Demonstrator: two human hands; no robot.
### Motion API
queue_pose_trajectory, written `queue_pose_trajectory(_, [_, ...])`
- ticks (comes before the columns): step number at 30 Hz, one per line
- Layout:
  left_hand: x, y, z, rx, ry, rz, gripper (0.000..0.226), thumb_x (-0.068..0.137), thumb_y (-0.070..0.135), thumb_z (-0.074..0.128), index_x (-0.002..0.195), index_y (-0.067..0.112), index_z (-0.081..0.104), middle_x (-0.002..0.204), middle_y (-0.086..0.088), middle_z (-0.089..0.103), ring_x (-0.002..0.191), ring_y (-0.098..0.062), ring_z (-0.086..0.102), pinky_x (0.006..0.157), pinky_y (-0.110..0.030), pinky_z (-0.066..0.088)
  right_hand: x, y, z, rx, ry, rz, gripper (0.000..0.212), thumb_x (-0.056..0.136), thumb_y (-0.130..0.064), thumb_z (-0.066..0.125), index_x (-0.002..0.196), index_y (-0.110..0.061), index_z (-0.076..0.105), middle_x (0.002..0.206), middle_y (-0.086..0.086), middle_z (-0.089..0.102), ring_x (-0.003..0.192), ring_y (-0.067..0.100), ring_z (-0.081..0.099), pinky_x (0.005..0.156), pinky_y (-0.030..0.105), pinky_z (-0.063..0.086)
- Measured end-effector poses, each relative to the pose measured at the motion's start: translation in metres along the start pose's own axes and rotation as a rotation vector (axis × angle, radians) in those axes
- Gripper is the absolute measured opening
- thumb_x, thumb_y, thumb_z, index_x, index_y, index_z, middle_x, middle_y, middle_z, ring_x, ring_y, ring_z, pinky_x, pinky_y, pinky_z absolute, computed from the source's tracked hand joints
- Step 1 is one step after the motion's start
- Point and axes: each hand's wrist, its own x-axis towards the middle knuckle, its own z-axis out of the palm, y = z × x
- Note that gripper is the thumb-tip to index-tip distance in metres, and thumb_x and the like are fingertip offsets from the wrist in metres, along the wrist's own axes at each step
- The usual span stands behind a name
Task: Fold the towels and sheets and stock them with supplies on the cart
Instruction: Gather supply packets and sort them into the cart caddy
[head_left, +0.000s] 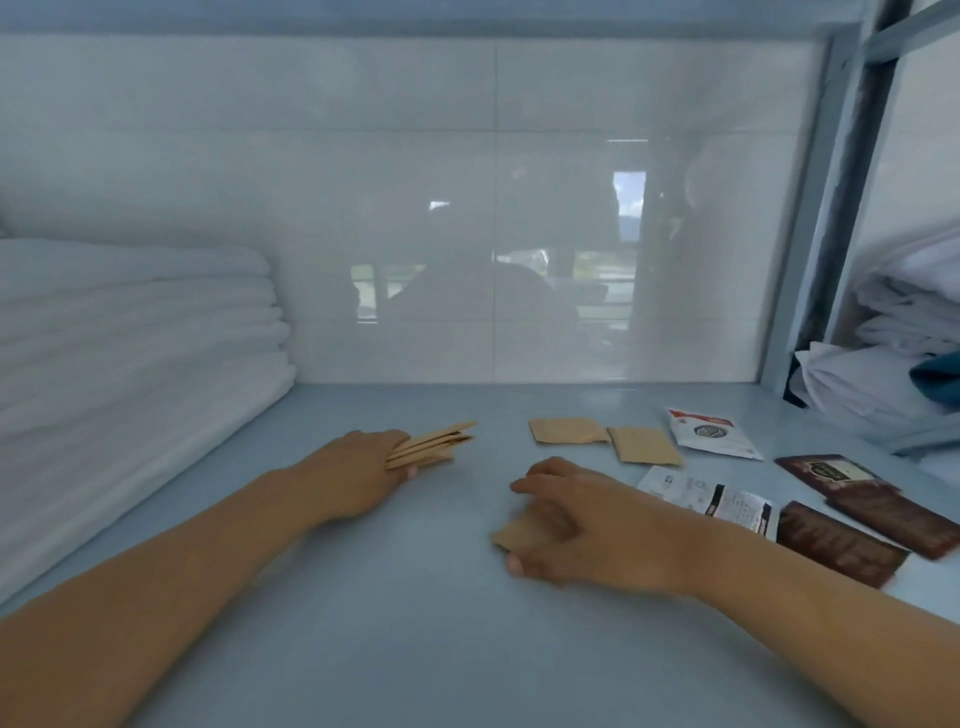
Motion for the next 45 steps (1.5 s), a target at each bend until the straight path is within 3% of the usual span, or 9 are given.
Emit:
queue_pose_trajectory(5, [-0.005, 0.010, -0.003, -0.017, -0.007, 0.084, 0.019, 0.101, 0.051, 0.055, 0.110, 0.035, 0.056, 0.102, 0.006, 0.057, 0.096, -0.015, 0.057, 0.089, -0.036, 0.047, 0.001, -0.006, -0.002, 0.026, 0.041, 0.060, 0.096, 0.086, -0.077, 0.057, 0.161, -0.024, 0.029, 0.161, -0.018, 0.025, 0.143, 0.009, 0.035, 0.115, 0.030, 0.031])
queue_pose_trajectory(8, [-0.011, 0.019, -0.005, 0.011, 0.002, 0.120, 0.025, 0.101, 0.056, 0.051, 0.114, 0.035, 0.053, 0.101, 0.006, 0.054, 0.094, -0.016, 0.056, 0.085, -0.035, 0.047, -0.006, 0.002, -0.015, 0.023, -0.017, 0.080, 0.094, 0.080, -0.072, 0.068, 0.159, -0.036, 0.030, 0.160, -0.025, 0.027, 0.145, 0.003, 0.032, 0.114, 0.025, 0.029])
queue_pose_trajectory(12, [-0.022, 0.040, -0.012, -0.102, 0.061, 0.187, 0.023, 0.101, 0.057, 0.051, 0.099, 0.035, 0.052, 0.093, 0.009, 0.061, 0.085, -0.011, 0.060, 0.081, -0.035, 0.050, -0.016, 0.016, -0.028, -0.010, 0.007, 0.132, 0.099, 0.061, -0.064, 0.076, 0.151, -0.044, 0.041, 0.142, -0.029, 0.044, 0.130, -0.004, 0.046, 0.110, 0.026, 0.042])
queue_pose_trajectory(17, [-0.033, 0.066, -0.004, -0.208, 0.091, 0.223, 0.033, 0.096, 0.068, 0.050, 0.092, 0.036, 0.056, 0.084, 0.013, 0.064, 0.076, -0.002, 0.060, 0.065, -0.020, 0.046, -0.002, 0.012, -0.011, 0.047, 0.285, 0.210, 0.084, 0.060, -0.068, 0.085, 0.127, -0.021, 0.066, 0.116, -0.011, 0.061, 0.105, 0.007, 0.060, 0.093, 0.030, 0.052])
queue_pose_trajectory(21, [-0.035, 0.072, -0.006, -0.268, 0.148, 0.139, 0.038, 0.095, 0.066, 0.054, 0.088, 0.029, 0.057, 0.081, 0.007, 0.065, 0.072, -0.006, 0.061, 0.065, -0.024, 0.047, 0.000, 0.011, -0.010, 0.186, 0.291, 0.216, 0.081, 0.061, -0.068, 0.088, 0.127, -0.029, 0.062, 0.103, -0.015, 0.064, 0.092, 0.000, 0.062, 0.072, 0.016, 0.046])
queue_pose_trajectory(27, [-0.044, 0.087, -0.002, -0.187, 0.000, 0.232, 0.042, 0.094, 0.064, 0.054, 0.129, 0.042, 0.054, 0.113, 0.019, 0.058, 0.100, 0.001, 0.056, 0.094, -0.029, 0.049, -0.011, 0.027, -0.038, 0.109, 0.136, 0.249, 0.049, 0.077, -0.022, 0.083, 0.123, -0.022, 0.070, 0.104, -0.012, 0.069, 0.092, 0.004, 0.065, 0.083, 0.020, 0.054])
queue_pose_trajectory(33, [-0.046, 0.121, 0.001, -0.073, -0.198, 0.103, 0.108, 0.076, 0.092, 0.049, 0.161, 0.041, 0.007, 0.161, 0.008, 0.031, 0.143, -0.016, 0.038, 0.116, -0.036, 0.034, -0.012, 0.040, -0.046, 0.077, 0.164, 0.230, 0.039, 0.083, -0.002, 0.058, 0.113, -0.022, 0.071, 0.109, -0.007, 0.068, 0.085, 0.004, 0.062, 0.060, 0.009, 0.042])
queue_pose_trajectory(39, [-0.024, 0.139, -0.012, 0.145, -0.256, 0.129, 0.073, 0.102, 0.059, 0.045, 0.160, 0.023, 0.019, 0.149, -0.006, 0.037, 0.134, -0.027, 0.041, 0.110, -0.043, 0.038, -0.012, 0.057, -0.049, 0.056, 0.188, 0.239, 0.040, 0.087, -0.004, 0.053, 0.114, -0.027, 0.070, 0.114, -0.008, 0.065, 0.092, 0.005, 0.061, 0.066, 0.014, 0.045])
queue_pose_trajectory(45, [-0.014, 0.117, -0.002, 0.103, -0.171, 0.118, 0.058, 0.083, 0.061, 0.051, 0.131, 0.030, 0.043, 0.108, 0.004, 0.046, 0.097, -0.015, 0.048, 0.082, -0.034, 0.041, -0.003, 0.078, -0.054, -0.042, 0.244, 0.227, 0.036, 0.092, -0.014, 0.059, 0.126, -0.023, 0.067, 0.126, -0.003, 0.063, 0.105, 0.016, 0.062, 0.089, 0.030, 0.053])
